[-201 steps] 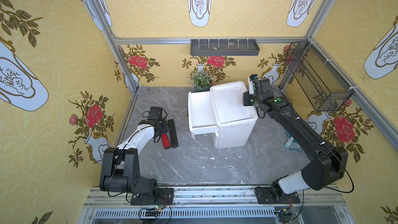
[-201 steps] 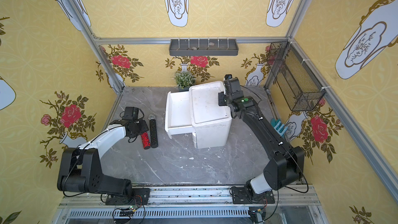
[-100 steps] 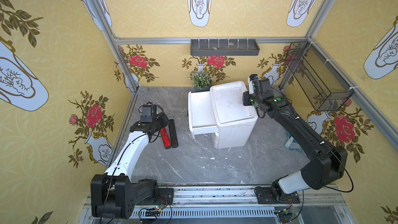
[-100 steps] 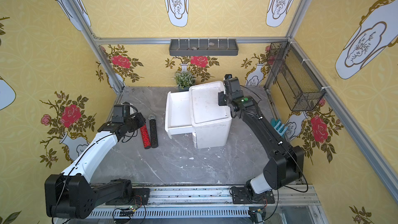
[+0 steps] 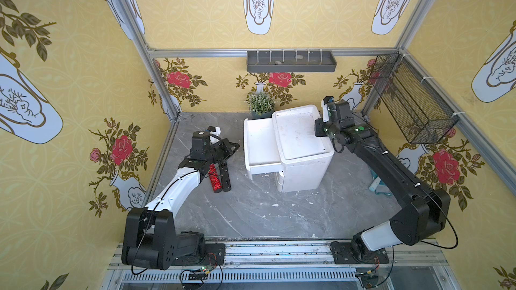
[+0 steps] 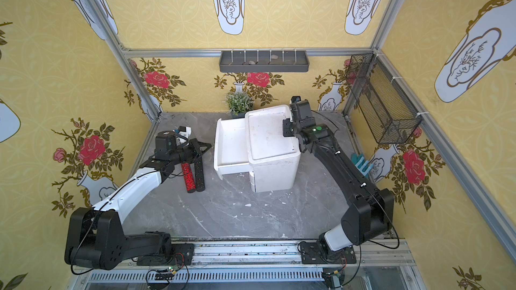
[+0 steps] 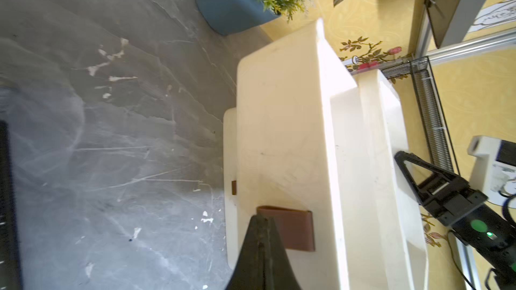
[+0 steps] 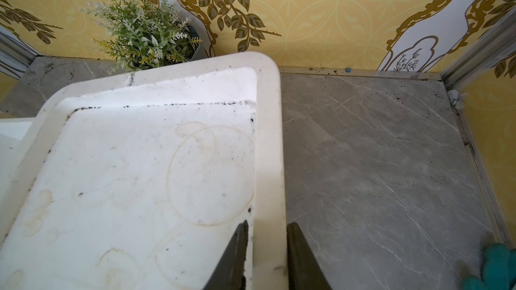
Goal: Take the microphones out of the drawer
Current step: Place the microphone at the center of the board, then close the drawer in the storage box.
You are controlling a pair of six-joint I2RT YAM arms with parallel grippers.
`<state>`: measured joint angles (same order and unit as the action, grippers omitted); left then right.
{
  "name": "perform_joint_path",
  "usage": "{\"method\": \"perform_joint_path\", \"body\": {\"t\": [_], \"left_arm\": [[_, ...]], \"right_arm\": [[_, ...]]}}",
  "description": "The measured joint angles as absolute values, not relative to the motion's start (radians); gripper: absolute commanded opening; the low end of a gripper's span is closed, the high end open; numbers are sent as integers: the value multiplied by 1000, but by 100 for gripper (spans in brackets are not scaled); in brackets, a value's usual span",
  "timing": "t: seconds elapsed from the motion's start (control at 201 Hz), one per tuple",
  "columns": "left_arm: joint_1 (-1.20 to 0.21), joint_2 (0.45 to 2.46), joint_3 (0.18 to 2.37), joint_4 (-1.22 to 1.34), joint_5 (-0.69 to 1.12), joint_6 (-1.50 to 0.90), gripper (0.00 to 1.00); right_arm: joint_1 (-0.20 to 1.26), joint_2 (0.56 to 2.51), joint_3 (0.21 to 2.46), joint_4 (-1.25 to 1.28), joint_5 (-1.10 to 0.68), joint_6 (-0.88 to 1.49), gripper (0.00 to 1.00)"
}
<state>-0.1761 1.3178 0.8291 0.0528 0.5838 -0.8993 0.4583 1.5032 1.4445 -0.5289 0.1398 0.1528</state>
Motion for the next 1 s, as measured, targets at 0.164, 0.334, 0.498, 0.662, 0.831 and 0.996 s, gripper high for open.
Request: {"method": "perform_joint_path", "body": {"t": [0.164, 0.334, 0.498, 0.662, 0.831, 0.996], "left_arm": [[-209, 1336, 831, 75, 600, -918, 0], [-228, 1344, 836, 89, 582, -928, 0], [-270, 1346, 863, 88, 597, -944, 0], [-311, 1345, 894, 95, 604, -957, 0], [-355, 1369, 916, 115, 607, -972, 0], [-392, 1427, 936, 134, 609, -998, 0]], "right_arm": [[458, 1504, 1444, -529, 139, 153, 28], [458, 1504, 1444, -529, 139, 152, 27], [458, 1504, 1441, -524, 140, 153, 27], [458, 1503, 1438, -521, 140, 153, 27], [458, 1501, 1435, -516, 140, 153, 26], [458, 1497, 1428, -508, 141, 155, 26]]}}
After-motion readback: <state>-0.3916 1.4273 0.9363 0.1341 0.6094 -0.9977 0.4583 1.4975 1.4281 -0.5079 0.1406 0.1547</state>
